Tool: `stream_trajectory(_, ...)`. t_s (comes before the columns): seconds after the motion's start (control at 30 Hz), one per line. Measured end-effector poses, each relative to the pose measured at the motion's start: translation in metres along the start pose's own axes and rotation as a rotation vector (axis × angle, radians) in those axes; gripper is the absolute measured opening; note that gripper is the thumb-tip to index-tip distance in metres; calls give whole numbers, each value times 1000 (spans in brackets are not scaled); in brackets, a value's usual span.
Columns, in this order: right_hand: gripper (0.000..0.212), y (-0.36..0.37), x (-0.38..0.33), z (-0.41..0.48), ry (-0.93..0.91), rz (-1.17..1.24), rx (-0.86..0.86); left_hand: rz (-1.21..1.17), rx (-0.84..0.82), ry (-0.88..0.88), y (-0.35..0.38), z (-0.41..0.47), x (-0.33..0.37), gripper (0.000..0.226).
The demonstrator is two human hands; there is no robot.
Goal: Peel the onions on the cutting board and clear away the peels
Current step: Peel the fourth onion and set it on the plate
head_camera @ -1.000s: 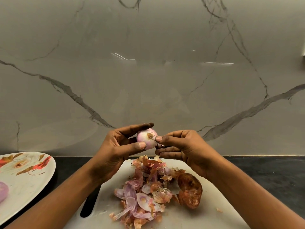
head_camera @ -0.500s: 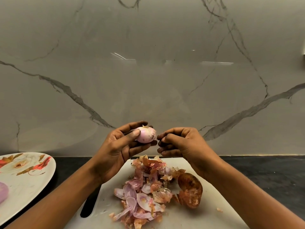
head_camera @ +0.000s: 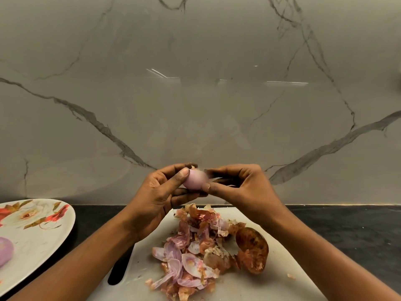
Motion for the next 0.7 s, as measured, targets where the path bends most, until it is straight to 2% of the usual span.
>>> stream_trajectory(0.13, 31, -1, -4, -2, -162, -63, 39, 7, -16, 0, 1, -1, 0, 40)
stream_trajectory(0.3, 17, -6, -2, 0, -215, -126, 124, 12, -37, -16, 3, -2, 1, 43)
stream_trajectory(0.57, 9, -18, 5, 5, -122, -233, 233, -59, -68, -41, 2, -2, 2, 43)
stream_trajectory(0.7, 20, -15, 1, 5, -137, -165, 168, -36, -52, -40, 1, -2, 2, 41)
Point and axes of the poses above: each hand's wrist, its own z-axis towards the middle knuckle, its own y-axis out of the palm, x = y × z, the point moved 6 cm from there along z, towards the middle knuckle, and after that the axes turned 11 degrees about x, right-handed, at the moved point
